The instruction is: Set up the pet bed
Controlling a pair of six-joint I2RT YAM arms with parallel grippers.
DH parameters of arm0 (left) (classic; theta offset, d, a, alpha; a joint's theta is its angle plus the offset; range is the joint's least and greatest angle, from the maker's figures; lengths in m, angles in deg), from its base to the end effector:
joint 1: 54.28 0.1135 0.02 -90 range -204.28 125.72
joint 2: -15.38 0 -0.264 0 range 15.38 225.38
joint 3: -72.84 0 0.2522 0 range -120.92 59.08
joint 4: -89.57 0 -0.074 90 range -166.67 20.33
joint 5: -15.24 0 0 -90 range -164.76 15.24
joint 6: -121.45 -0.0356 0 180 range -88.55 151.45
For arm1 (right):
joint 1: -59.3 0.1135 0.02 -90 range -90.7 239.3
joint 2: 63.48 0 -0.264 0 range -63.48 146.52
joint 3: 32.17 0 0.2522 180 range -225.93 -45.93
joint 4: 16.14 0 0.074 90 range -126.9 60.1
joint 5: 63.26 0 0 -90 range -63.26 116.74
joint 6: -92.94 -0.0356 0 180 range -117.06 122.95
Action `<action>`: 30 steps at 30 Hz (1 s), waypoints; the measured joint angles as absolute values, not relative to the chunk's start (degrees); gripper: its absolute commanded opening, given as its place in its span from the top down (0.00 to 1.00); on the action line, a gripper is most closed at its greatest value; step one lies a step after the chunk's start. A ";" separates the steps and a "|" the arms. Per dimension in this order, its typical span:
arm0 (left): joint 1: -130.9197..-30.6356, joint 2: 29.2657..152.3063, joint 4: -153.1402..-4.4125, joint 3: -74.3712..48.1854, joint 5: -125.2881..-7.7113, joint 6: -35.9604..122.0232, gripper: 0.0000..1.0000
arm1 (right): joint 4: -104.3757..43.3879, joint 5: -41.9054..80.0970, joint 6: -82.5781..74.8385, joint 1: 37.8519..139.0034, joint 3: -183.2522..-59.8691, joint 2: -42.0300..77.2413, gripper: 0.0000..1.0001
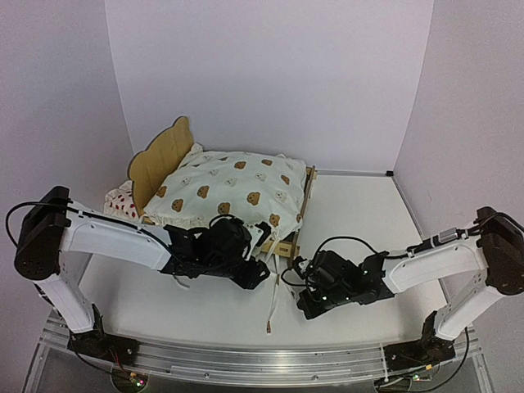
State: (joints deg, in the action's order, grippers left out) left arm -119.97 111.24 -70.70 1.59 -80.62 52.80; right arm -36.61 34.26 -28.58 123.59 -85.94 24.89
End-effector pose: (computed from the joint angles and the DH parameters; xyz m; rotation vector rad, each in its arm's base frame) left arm 0.1492 -0.3216 0.1946 0.8675 2.2674 -0.6135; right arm 0.1268 0.2527 0.1446 -0.6806 2.5051 0.4916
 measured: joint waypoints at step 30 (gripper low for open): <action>-117.13 124.59 -75.15 -6.22 -85.73 50.73 1.00 | -37.74 35.53 -25.42 123.50 -86.65 21.03 1.00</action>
